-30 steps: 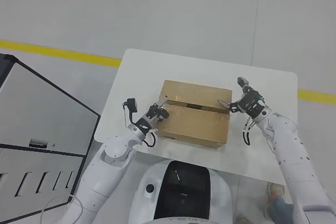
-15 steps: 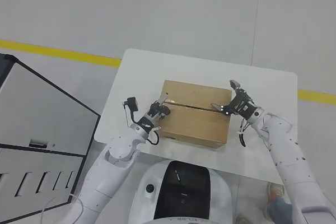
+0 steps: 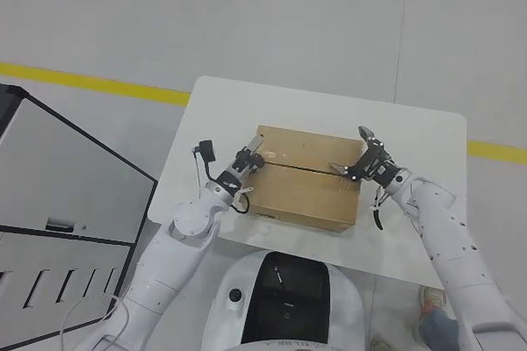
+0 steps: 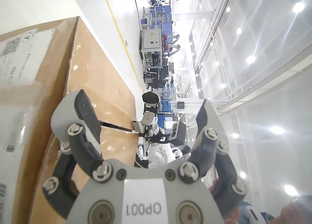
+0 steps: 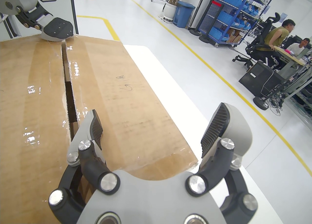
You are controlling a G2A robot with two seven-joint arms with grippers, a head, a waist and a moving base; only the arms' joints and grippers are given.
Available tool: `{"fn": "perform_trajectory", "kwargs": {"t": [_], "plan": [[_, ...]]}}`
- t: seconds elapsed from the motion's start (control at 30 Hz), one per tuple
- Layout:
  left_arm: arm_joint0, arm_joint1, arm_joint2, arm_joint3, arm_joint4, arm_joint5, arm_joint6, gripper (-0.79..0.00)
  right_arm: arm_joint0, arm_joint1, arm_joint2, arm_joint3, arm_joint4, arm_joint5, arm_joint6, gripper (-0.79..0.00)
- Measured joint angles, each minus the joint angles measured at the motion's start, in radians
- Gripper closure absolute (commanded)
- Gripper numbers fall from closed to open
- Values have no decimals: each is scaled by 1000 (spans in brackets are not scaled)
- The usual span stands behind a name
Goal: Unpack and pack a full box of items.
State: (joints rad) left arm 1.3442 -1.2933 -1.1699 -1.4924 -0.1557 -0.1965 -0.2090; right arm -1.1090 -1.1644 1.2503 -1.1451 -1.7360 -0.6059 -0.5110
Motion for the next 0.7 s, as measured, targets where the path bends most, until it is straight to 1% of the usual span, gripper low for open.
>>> {"fn": "perform_trajectory", "kwargs": {"t": [0.1, 0.2, 0.3, 0.37, 0.43, 0.53, 0.7], "plan": [[-12, -5, 15, 19, 4, -4, 5, -785, -2, 5, 15, -9, 16, -5, -3, -785], [-21, -8, 25, 34, 11, -5, 10, -785, -13, 11, 47, -42, 70, -29, -11, -785], [-28, -11, 31, 45, 16, -5, 12, -785, -41, 20, 106, -100, 193, -113, 3, -785], [-29, -13, 34, 49, 19, -2, 14, -785, -48, 25, 150, -127, 317, -188, 63, -785], [-29, -14, 36, 53, 25, 1, 16, -785, -49, 26, 180, -149, 454, -235, 153, -785], [-31, -17, 44, 60, 37, 3, 19, -785, -55, 27, 209, -185, 634, -240, 281, -785], [-34, -22, 58, 67, 40, 4, 27, -785, -69, 33, 244, -222, 892, -241, 444, -785]]}}
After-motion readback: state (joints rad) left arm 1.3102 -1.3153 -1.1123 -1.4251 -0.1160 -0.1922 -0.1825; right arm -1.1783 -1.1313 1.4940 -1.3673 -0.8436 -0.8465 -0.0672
